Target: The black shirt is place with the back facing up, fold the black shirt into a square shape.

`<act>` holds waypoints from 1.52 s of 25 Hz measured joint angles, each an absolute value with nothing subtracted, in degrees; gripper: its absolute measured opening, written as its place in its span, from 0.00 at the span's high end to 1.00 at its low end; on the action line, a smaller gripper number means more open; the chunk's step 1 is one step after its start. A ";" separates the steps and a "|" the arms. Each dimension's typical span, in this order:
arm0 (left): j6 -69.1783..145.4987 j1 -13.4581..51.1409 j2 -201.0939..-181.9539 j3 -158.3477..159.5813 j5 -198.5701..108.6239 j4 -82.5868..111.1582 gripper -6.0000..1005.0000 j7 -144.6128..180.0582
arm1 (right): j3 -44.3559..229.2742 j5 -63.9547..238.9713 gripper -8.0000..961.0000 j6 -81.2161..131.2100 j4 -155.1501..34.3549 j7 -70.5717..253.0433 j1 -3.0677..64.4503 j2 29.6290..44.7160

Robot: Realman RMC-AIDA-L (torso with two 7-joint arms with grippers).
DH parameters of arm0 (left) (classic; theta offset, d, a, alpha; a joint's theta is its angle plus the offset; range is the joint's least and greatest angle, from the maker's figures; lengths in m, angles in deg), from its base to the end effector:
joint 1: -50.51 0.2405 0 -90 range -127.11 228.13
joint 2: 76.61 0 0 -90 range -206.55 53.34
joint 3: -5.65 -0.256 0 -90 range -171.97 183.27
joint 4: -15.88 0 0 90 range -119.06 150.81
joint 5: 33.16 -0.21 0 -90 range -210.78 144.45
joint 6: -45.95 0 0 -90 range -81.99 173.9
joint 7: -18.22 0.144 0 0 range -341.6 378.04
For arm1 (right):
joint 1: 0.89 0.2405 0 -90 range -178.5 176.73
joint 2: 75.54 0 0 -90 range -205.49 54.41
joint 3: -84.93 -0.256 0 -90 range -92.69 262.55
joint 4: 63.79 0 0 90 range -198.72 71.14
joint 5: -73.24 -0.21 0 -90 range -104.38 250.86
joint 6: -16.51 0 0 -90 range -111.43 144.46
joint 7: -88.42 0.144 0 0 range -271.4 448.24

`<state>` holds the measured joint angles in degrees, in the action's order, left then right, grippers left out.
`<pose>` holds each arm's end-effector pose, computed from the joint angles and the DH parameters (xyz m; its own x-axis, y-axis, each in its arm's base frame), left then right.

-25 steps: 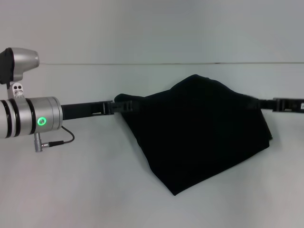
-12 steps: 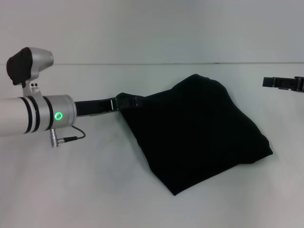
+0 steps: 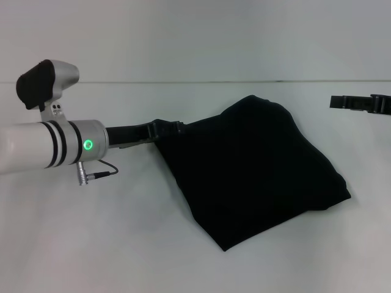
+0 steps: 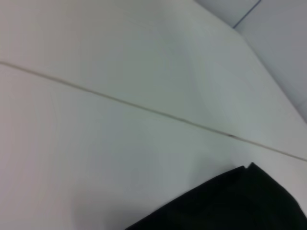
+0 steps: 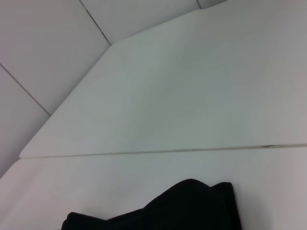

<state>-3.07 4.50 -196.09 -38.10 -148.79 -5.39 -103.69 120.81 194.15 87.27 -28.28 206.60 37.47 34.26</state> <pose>-0.2458 0.4229 -0.0506 0.2673 0.7733 0.5749 0.9619 -0.2493 -0.1118 0.2828 0.4137 0.0754 0.4404 -0.6837 -0.5819 -0.8925 -0.4038 -0.2010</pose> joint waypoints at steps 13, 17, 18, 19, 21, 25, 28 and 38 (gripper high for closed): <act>-1.45 2.40 -197.54 -38.41 -148.54 -4.33 0.08 -102.49 | 120.99 194.26 0.17 86.60 -28.29 206.47 37.52 34.23; -1.37 2.60 -197.78 -38.08 -148.25 -4.61 0.21 -101.07 | 121.06 194.27 0.17 86.55 -28.50 206.02 37.53 34.22; -1.35 2.62 -197.80 -38.05 -148.20 -4.64 0.24 -101.08 | 121.06 194.27 0.17 86.54 -28.57 205.86 37.52 34.22; -1.35 2.58 -197.80 -38.04 -148.18 -4.66 0.27 -101.11 | 121.06 194.27 0.17 86.52 -28.62 205.76 37.53 34.22; -1.35 2.46 -197.79 -38.05 -148.18 -4.67 0.37 -101.20 | 121.06 194.27 0.17 86.39 -28.70 205.71 37.52 34.23; -1.35 2.33 -197.78 -38.11 -148.15 -4.67 0.54 -101.33 | 121.06 194.27 0.17 85.98 -28.75 205.34 37.37 34.47; -1.34 2.25 -197.69 -38.12 -148.13 -4.70 0.60 -101.54 | 121.05 194.27 0.17 85.89 -28.80 205.08 37.23 34.61; -1.27 2.09 -196.23 -38.13 -148.11 -4.46 0.94 -103.03 | 120.78 194.02 0.17 85.83 -28.81 204.68 37.24 35.25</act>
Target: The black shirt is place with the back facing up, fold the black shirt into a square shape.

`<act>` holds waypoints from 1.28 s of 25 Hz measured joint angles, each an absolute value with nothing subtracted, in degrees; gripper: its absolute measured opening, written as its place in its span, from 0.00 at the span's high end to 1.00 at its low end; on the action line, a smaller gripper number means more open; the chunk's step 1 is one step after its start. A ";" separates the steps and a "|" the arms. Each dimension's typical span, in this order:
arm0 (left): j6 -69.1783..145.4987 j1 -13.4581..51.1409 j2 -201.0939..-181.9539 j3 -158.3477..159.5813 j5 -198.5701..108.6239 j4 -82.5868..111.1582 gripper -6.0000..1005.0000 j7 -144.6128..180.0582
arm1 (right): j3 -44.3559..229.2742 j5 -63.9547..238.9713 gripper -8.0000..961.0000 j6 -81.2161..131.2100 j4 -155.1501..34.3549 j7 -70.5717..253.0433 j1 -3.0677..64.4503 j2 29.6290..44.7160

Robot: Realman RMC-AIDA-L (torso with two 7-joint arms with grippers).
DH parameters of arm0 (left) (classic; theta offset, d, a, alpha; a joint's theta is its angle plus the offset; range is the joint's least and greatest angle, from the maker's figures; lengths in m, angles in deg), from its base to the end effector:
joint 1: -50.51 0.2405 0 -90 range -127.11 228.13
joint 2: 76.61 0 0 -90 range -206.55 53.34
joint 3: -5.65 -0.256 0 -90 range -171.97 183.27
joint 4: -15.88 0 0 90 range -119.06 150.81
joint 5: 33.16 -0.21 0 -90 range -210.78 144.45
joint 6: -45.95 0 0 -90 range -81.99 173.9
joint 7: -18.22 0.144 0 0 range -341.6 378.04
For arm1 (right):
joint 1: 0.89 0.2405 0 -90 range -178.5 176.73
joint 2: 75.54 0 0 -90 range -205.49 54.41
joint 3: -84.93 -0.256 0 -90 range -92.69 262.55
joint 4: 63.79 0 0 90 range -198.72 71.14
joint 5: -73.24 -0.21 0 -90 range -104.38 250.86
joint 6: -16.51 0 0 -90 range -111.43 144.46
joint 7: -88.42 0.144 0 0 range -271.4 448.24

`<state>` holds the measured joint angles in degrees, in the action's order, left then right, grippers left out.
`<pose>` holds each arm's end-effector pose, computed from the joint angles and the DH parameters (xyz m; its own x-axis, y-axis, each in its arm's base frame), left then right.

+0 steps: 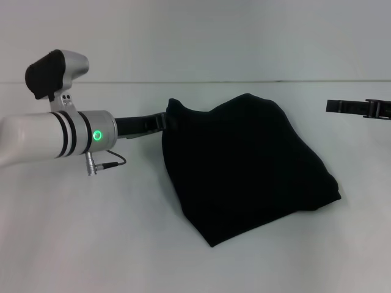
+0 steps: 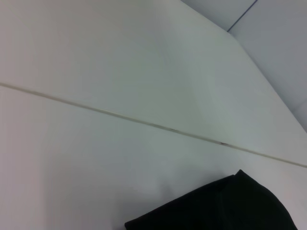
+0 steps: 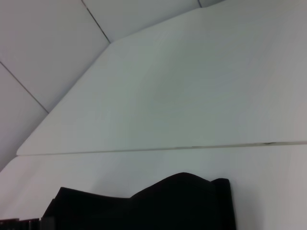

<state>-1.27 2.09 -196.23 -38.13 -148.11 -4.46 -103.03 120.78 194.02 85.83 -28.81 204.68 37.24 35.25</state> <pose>-0.2313 0.4330 -0.0531 0.2912 0.7576 0.5842 0.9544 -0.2720 -0.1230 0.2851 0.4123 0.0669 0.4511 -0.6760 -0.5827 -0.8876 -0.4081 -0.2137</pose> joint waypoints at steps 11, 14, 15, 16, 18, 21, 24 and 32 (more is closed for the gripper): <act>-1.26 -0.77 -193.87 -38.96 -148.77 -4.05 0.95 -104.53 | 120.43 193.51 0.17 85.53 -28.81 203.57 37.87 37.07; -1.21 -2.13 -193.66 -39.21 -148.79 -4.04 0.95 -104.53 | 120.43 192.83 0.17 85.32 -28.87 203.53 38.06 37.16; -1.18 -2.46 -193.63 -39.27 -148.79 -4.01 0.95 -104.53 | 120.42 192.65 0.17 85.31 -28.88 203.53 38.09 37.18; -1.10 -3.06 -193.63 -39.36 -148.80 -3.92 0.95 -104.50 | 120.43 192.45 0.17 85.29 -28.89 203.53 38.15 37.22; -0.30 -4.38 -193.94 -39.72 -148.89 -3.88 0.95 -104.38 | 120.43 192.37 0.17 85.23 -28.90 203.53 38.25 37.27; 0.72 -5.55 -194.33 -40.60 -148.99 -3.87 0.94 -104.47 | 120.46 192.33 0.17 85.23 -28.90 203.49 38.33 37.29; 1.24 -6.50 -194.55 -40.85 -149.00 -3.87 0.94 -104.51 | 120.53 192.32 0.17 85.23 -28.90 203.45 38.33 37.43; 2.18 -7.22 -194.84 -40.86 -149.00 -3.88 0.94 -104.53 | 120.88 192.32 0.17 85.18 -28.90 202.77 38.25 37.65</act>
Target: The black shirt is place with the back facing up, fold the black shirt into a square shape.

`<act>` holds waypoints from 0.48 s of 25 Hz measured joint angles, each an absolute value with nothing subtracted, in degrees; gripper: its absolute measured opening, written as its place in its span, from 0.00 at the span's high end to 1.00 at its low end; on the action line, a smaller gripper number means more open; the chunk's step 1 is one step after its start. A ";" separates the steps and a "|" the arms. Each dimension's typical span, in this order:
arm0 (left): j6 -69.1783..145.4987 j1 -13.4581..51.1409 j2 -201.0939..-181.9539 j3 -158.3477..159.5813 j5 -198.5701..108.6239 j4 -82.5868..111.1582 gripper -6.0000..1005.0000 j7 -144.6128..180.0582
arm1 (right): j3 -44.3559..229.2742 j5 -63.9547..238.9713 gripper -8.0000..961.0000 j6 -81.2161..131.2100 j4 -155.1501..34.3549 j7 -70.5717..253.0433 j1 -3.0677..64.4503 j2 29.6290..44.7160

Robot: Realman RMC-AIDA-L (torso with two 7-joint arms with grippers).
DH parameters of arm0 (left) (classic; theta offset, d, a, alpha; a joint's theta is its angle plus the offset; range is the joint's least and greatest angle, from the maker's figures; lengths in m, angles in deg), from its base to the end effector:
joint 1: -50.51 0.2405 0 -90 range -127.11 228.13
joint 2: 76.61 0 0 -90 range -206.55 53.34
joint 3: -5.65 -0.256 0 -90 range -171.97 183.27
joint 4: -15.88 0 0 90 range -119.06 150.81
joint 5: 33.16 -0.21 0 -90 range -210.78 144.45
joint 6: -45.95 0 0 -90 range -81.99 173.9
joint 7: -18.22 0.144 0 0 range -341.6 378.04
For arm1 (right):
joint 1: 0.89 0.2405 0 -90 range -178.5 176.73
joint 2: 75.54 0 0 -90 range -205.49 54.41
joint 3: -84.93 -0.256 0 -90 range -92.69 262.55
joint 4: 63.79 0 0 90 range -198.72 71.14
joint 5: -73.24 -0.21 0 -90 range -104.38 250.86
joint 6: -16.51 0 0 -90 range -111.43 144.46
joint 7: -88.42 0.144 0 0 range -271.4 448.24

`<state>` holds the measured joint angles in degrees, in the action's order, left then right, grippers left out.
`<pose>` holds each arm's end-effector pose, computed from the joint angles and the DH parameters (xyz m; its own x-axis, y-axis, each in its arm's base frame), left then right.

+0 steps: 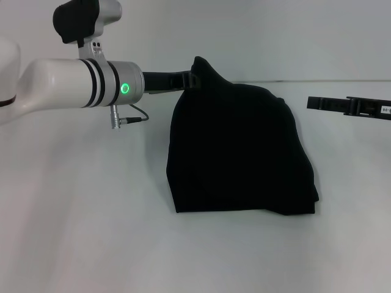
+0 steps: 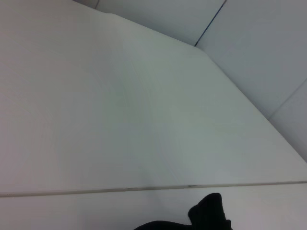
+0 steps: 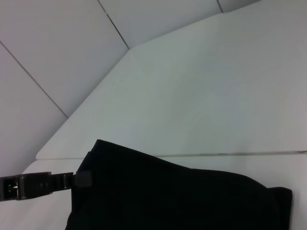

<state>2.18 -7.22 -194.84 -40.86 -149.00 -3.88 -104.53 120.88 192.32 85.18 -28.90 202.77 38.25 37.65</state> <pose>-0.1690 0.4720 -0.0450 0.4325 0.6920 0.5780 0.8970 -0.3952 -0.1981 0.2697 0.4150 0.0489 0.4600 -0.6569 -0.5974 -0.8761 -0.4453 -0.1850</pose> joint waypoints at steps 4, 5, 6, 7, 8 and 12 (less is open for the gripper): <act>3.19 -6.88 -195.20 -40.84 -148.92 -4.10 0.94 -104.52 | 120.93 192.33 0.17 85.04 -28.90 202.77 38.28 37.76; 3.20 -6.83 -195.24 -40.84 -148.84 -4.18 0.94 -104.40 | 120.95 192.33 0.17 84.99 -28.91 202.76 38.29 37.78; 3.24 -6.81 -195.24 -40.84 -148.83 -4.23 0.94 -104.21 | 120.96 192.33 0.17 84.75 -28.91 202.76 38.30 37.82; 3.26 -6.80 -195.24 -40.84 -148.82 -4.29 0.93 -103.92 | 120.97 192.33 0.17 84.67 -28.90 202.76 38.30 37.86; 3.29 -6.77 -195.23 -40.84 -148.83 -4.31 0.93 -103.66 | 120.97 192.33 0.17 84.56 -28.90 202.77 38.31 37.88; 3.36 -6.68 -194.59 -41.76 -148.96 -4.38 0.81 -102.48 | 121.01 192.41 0.17 84.06 -28.92 202.76 38.36 37.93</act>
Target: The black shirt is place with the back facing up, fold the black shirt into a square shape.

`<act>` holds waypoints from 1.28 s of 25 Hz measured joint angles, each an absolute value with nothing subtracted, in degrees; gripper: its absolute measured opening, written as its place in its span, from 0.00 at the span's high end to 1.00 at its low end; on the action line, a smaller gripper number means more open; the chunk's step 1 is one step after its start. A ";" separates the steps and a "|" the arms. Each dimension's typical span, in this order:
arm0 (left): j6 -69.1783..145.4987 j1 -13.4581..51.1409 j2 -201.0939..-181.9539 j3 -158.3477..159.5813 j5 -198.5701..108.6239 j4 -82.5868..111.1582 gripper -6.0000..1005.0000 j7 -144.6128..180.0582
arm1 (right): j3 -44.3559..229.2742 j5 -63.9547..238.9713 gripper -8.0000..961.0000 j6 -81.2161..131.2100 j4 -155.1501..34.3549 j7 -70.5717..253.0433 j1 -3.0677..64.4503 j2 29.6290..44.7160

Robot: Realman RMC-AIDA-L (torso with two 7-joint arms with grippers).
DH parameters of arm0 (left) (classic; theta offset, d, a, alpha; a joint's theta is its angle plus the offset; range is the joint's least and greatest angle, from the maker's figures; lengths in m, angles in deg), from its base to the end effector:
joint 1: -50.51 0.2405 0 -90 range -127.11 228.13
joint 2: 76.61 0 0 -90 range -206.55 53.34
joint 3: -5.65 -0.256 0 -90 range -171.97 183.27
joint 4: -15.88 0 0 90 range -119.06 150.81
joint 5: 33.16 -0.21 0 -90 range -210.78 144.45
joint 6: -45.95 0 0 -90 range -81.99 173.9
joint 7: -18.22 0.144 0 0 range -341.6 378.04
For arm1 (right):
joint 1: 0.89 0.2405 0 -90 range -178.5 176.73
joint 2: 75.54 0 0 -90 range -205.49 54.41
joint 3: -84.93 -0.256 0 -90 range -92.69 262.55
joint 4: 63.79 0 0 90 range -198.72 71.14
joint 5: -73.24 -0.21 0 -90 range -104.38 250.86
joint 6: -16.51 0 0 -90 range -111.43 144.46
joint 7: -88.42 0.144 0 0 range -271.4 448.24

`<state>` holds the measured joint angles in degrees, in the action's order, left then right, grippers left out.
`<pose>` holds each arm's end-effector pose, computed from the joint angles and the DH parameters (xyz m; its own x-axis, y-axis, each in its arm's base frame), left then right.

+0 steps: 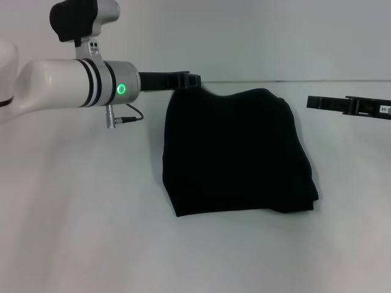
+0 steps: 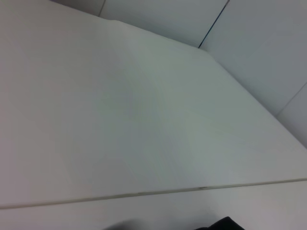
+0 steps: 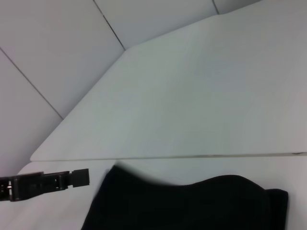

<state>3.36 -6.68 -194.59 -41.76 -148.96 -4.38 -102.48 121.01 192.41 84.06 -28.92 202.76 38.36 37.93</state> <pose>-0.1740 0.4740 -0.0410 0.4738 0.6677 0.5742 0.8777 -0.4111 -0.2462 0.2700 0.4166 0.0473 0.4599 -0.6542 -0.6005 -0.8776 -0.4377 -0.1953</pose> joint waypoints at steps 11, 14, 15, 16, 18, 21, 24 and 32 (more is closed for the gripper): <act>-3.79 -0.96 -193.11 -41.96 -148.56 -11.78 0.45 -103.10 | 120.52 192.37 0.17 82.45 -28.95 201.97 38.48 37.62; -9.10 1.74 -193.34 -41.52 -148.39 -15.13 0.38 -103.09 | 120.51 191.95 0.17 82.70 -28.62 201.64 38.31 37.44; -11.20 2.68 -193.45 -41.34 -148.36 -16.38 0.36 -102.95 | 120.49 191.57 0.18 83.11 -28.53 201.16 38.18 37.35; -13.11 3.54 -193.56 -41.27 -148.34 -17.49 0.33 -102.53 | 120.49 191.57 0.18 83.11 -28.53 201.16 38.18 37.35; -16.59 4.80 -193.81 -41.24 -148.33 -19.03 0.28 -101.05 | 120.44 190.26 0.17 84.42 -28.49 199.32 37.84 37.07; -22.60 6.63 -194.58 -41.14 -147.34 -21.30 0.11 -96.74 | 120.41 187.52 0.17 88.05 -28.74 196.05 37.18 36.48; -28.10 8.74 -196.00 -41.12 -143.40 -22.58 0.11 -88.42 | 120.34 184.29 0.17 93.00 -28.83 191.44 36.09 36.43; -30.91 11.85 -198.14 -41.13 -139.36 -21.23 0.12 -71.09 | 120.07 182.86 0.17 98.42 -28.74 177.41 33.37 41.33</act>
<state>-30.91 11.85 -198.14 -41.13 -139.36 -21.23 -71.09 120.07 182.86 98.42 -28.74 177.41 33.37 41.33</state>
